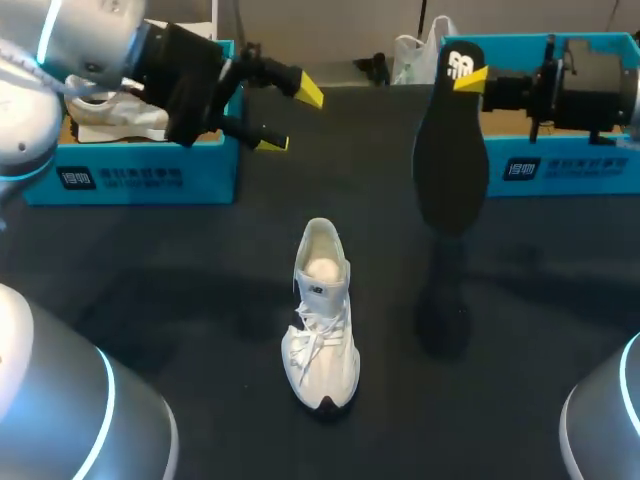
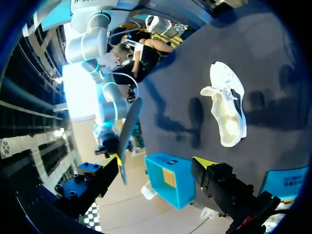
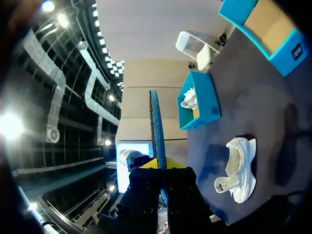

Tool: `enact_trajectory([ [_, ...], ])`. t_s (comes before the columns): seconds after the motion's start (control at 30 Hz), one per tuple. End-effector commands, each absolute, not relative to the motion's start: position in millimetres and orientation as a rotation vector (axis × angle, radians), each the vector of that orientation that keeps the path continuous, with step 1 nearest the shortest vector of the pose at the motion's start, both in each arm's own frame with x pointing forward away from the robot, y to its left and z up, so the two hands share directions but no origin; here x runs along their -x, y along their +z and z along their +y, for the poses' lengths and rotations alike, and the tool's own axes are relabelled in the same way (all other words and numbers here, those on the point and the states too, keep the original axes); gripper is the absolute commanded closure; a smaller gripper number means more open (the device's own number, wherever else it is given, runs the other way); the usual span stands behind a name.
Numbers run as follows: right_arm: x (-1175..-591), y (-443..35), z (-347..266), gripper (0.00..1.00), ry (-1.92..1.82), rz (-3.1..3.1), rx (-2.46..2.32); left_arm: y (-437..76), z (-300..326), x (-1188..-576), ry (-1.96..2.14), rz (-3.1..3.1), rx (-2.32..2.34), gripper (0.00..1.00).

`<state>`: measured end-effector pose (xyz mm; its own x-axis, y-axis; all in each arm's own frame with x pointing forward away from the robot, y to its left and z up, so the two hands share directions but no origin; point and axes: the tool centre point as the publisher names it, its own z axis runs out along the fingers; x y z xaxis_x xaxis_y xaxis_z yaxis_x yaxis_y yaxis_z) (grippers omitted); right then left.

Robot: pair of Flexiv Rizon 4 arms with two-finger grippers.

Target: Take the shoe out of the shoebox, open the shoe tongue, remove and reinsert the insole, then place the shoe into the shoebox

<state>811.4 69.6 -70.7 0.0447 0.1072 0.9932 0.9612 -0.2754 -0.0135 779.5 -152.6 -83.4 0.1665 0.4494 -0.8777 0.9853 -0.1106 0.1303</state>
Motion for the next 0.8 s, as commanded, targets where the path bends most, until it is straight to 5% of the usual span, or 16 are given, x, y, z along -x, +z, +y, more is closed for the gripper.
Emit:
enact_trajectory([
  [0.03,-835.5,-74.0,88.3,1.00,-1.276,-1.153,1.471,-83.7,-136.5,-765.9,-0.956,1.290,-1.582,0.00],
  [0.8,-862.2,-95.8,125.8,1.00,-1.059,-1.059,1.573,-82.5,-128.3,-761.9,-0.927,1.287,-1.576,0.00],
])
